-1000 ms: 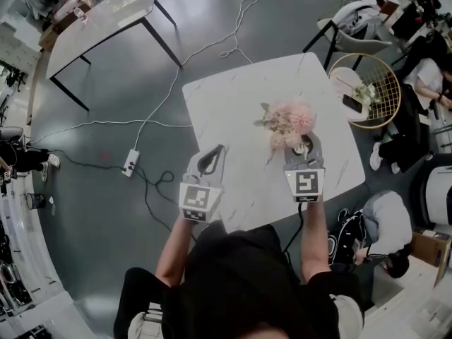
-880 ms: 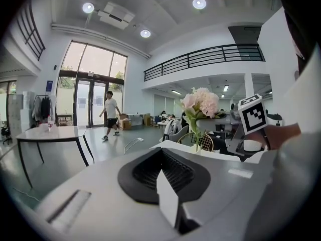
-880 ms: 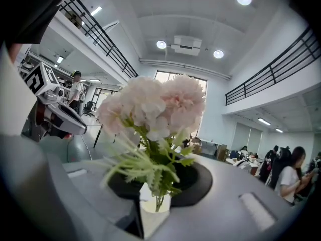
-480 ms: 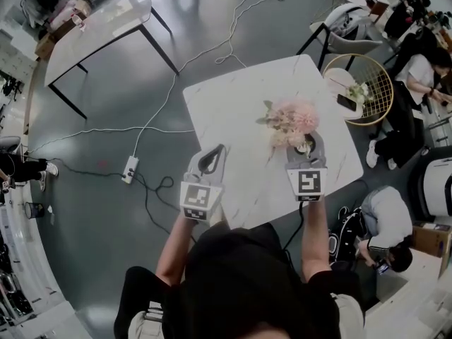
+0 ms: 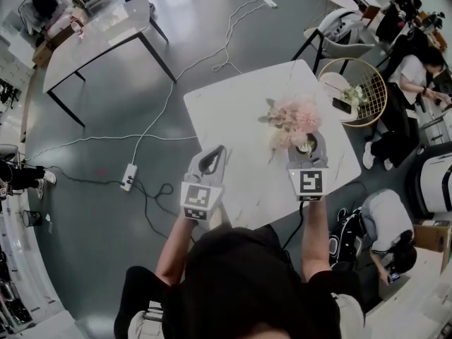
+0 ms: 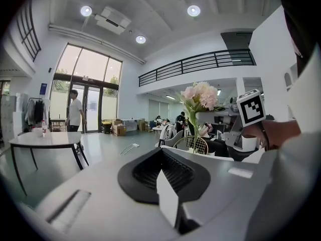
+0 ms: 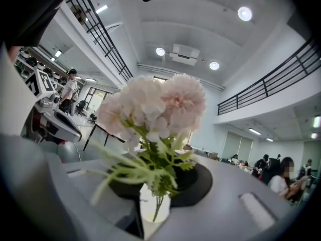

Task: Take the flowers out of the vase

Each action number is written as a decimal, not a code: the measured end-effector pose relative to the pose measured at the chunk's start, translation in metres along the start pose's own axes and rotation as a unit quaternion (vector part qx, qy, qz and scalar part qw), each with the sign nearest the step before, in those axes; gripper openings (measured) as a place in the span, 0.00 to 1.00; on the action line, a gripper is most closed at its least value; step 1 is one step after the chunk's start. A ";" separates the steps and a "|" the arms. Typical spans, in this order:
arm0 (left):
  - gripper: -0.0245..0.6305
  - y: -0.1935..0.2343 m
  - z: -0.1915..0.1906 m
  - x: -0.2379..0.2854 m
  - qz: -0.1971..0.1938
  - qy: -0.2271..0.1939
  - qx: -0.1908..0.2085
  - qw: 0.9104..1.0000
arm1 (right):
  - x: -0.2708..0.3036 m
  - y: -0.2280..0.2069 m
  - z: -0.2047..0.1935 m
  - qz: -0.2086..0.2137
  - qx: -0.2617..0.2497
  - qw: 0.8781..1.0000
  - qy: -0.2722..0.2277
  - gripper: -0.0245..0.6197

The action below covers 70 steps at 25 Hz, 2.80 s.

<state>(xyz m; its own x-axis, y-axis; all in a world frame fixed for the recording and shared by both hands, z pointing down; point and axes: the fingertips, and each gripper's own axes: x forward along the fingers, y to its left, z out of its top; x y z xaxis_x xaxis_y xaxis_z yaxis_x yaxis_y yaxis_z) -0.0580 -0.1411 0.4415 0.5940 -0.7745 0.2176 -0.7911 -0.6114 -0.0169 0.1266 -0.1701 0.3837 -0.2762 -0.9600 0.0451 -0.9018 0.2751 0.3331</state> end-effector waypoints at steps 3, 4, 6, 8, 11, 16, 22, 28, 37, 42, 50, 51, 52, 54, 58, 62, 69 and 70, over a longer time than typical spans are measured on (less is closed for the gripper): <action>0.05 0.002 0.001 -0.001 -0.003 -0.003 0.000 1.000 | 0.000 0.002 0.004 -0.006 0.000 1.000 -0.004 0.20; 0.05 0.003 0.001 -0.002 -0.005 -0.004 0.000 1.000 | 0.000 0.003 0.005 -0.007 0.001 1.000 -0.006 0.20; 0.05 0.004 0.002 -0.003 -0.008 -0.006 0.001 1.000 | -0.001 0.005 0.006 -0.007 -0.002 1.000 -0.003 0.20; 0.05 0.005 0.003 -0.005 -0.010 -0.008 0.002 1.000 | -0.002 0.006 0.010 -0.009 -0.004 1.000 -0.002 0.20; 0.05 0.006 0.006 -0.008 -0.014 -0.011 0.003 1.000 | -0.006 0.008 0.016 -0.014 -0.005 1.000 -0.003 0.20; 0.05 0.008 0.008 -0.009 -0.027 -0.013 0.006 1.000 | -0.008 0.011 0.023 -0.025 -0.004 1.000 -0.008 0.20; 0.05 0.008 0.007 -0.013 -0.045 -0.017 0.010 0.999 | -0.019 0.020 0.024 -0.037 0.002 0.999 0.002 0.20; 0.05 0.007 0.008 -0.017 -0.066 -0.022 0.015 0.997 | -0.033 0.029 0.018 -0.056 0.016 0.998 0.019 0.20; 0.05 0.001 0.011 -0.021 -0.092 -0.030 0.025 0.995 | -0.055 0.041 -0.001 -0.080 0.037 0.995 0.048 0.20; 0.05 -0.003 0.009 -0.021 -0.107 -0.026 0.030 0.993 | -0.068 0.047 -0.014 -0.091 0.062 0.992 0.062 0.20; 0.05 -0.014 0.004 -0.026 -0.128 -0.021 0.036 0.991 | -0.097 0.057 -0.035 -0.117 0.102 0.985 0.079 0.20; 0.05 -0.015 0.003 -0.026 -0.130 -0.020 0.037 0.991 | -0.100 0.058 -0.037 -0.119 0.106 0.984 0.081 0.20; 0.05 -0.017 0.002 -0.026 -0.133 -0.019 0.037 0.990 | -0.103 0.059 -0.039 -0.121 0.109 0.983 0.083 0.20; 0.05 -0.021 0.001 -0.026 -0.138 -0.017 0.038 0.990 | -0.108 0.061 -0.044 -0.123 0.111 0.982 0.087 0.20; 0.05 -0.025 -0.004 -0.027 -0.144 -0.014 0.040 0.989 | -0.118 0.071 -0.056 -0.123 0.115 0.981 0.098 0.20; 0.05 -0.026 -0.007 -0.027 -0.148 -0.010 0.040 0.988 | -0.122 0.076 -0.057 -0.121 0.118 0.980 0.102 0.20; 0.05 -0.034 -0.011 -0.028 -0.152 -0.006 0.040 0.987 | -0.131 0.080 -0.065 -0.125 0.127 0.979 0.104 0.20; 0.05 -0.033 -0.012 -0.028 -0.152 -0.006 0.040 0.988 | -0.130 0.080 -0.064 -0.126 0.125 0.979 0.102 0.20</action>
<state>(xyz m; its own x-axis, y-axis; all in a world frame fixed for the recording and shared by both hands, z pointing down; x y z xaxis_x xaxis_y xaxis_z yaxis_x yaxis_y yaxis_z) -0.0497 -0.0973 0.4473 0.8047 -0.5542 0.2129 -0.5618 -0.8268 -0.0287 0.1123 -0.0263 0.4649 0.0147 -0.9823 0.1869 -0.9931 0.0074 0.1174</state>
